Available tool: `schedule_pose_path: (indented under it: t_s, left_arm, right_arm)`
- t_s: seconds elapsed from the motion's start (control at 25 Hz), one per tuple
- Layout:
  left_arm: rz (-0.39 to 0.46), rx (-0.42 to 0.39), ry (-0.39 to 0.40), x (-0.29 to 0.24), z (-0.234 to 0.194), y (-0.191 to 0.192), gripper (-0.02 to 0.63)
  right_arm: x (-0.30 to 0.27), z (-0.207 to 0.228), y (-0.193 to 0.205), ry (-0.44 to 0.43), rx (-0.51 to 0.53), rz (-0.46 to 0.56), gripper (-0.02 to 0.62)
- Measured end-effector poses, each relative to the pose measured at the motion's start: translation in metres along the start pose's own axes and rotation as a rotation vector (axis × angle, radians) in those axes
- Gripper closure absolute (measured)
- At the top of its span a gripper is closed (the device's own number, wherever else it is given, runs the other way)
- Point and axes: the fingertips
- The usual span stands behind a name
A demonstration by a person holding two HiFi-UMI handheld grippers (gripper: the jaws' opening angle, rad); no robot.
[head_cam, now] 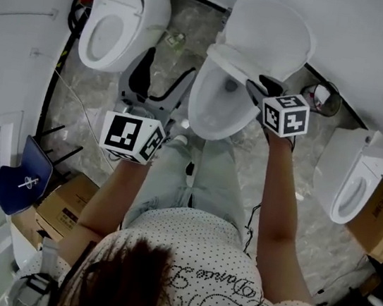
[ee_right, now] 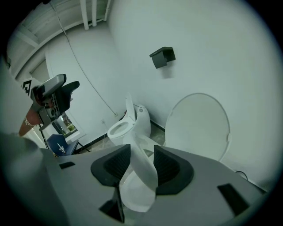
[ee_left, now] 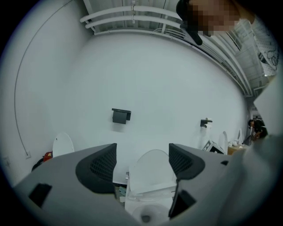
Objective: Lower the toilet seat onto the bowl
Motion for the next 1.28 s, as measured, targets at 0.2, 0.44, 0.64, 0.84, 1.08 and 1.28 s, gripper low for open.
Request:
schedule_pose_path:
  t_s: [0.2,0.44,0.64,0.84,1.08,1.28]
  left_arm:
    - [-0.009,-0.004,0.071,0.027,-0.023,0.003,0.24]
    - [-0.018,0.002,0.125,0.062,-0.051,0.016,0.275]
    - [-0.03,0.006,0.183,0.086,-0.061,0.028,0.284]
    - [-0.042,0.02,0.202,0.105,-0.073,0.043,0.295]
    - [-0.063,0.036,0.181,0.121,-0.071,0.066,0.31]
    - [-0.067,0.054,0.139,0.134,-0.058,0.075,0.313]
  right_arm:
    - [-0.001,-0.015,0.013,0.106,-0.029,0.006,0.434]
    - [-0.006,-0.038,0.04,0.204,-0.048,-0.036,0.453]
    - [-0.009,-0.053,0.059,0.288,-0.041,-0.031,0.456]
    - [-0.017,-0.069,0.081,0.338,-0.042,-0.037,0.459]
    - [-0.022,-0.081,0.102,0.347,-0.037,-0.015,0.457]
    - [-0.026,-0.092,0.119,0.315,-0.043,0.01,0.459]
Point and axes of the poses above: the fingertips, and each gripper's own axes: x backward along the fingers, z to its right, y out of its underside, and after that the axes turned 3 degrees about x, right-handed
